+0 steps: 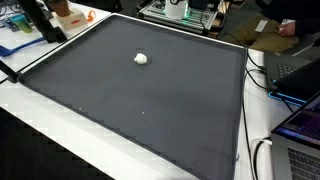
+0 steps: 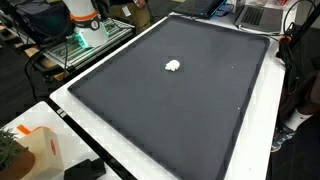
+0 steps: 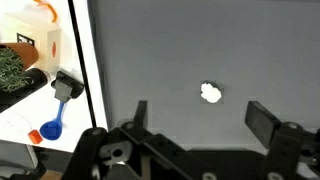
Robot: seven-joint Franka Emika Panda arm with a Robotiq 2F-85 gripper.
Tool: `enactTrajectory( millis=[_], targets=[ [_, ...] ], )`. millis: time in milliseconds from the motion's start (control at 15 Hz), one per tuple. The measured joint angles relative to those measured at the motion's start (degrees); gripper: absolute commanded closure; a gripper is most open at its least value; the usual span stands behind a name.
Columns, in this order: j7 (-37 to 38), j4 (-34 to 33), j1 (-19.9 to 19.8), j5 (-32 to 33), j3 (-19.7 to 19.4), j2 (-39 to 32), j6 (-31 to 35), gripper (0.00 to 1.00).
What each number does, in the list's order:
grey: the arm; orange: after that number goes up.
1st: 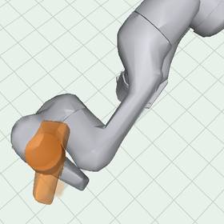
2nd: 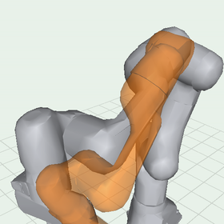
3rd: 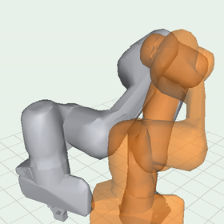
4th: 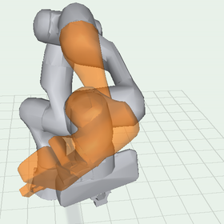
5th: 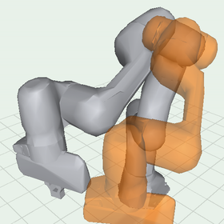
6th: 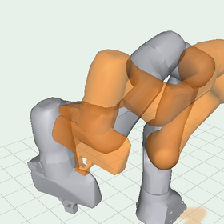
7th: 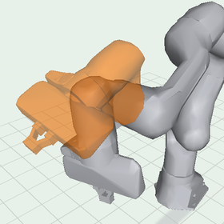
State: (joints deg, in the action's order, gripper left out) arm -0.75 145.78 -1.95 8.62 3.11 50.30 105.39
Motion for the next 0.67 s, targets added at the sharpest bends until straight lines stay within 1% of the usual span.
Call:
enactTrajectory(
  millis=[533,667],
  targets=[
    [0.00,-0.01,0.01,0.00,0.00,-0.03,0.00,0.00],
    [1.10,0.02,0.03,0.00,0.07,-0.41,2.89,0.00]
  ],
)
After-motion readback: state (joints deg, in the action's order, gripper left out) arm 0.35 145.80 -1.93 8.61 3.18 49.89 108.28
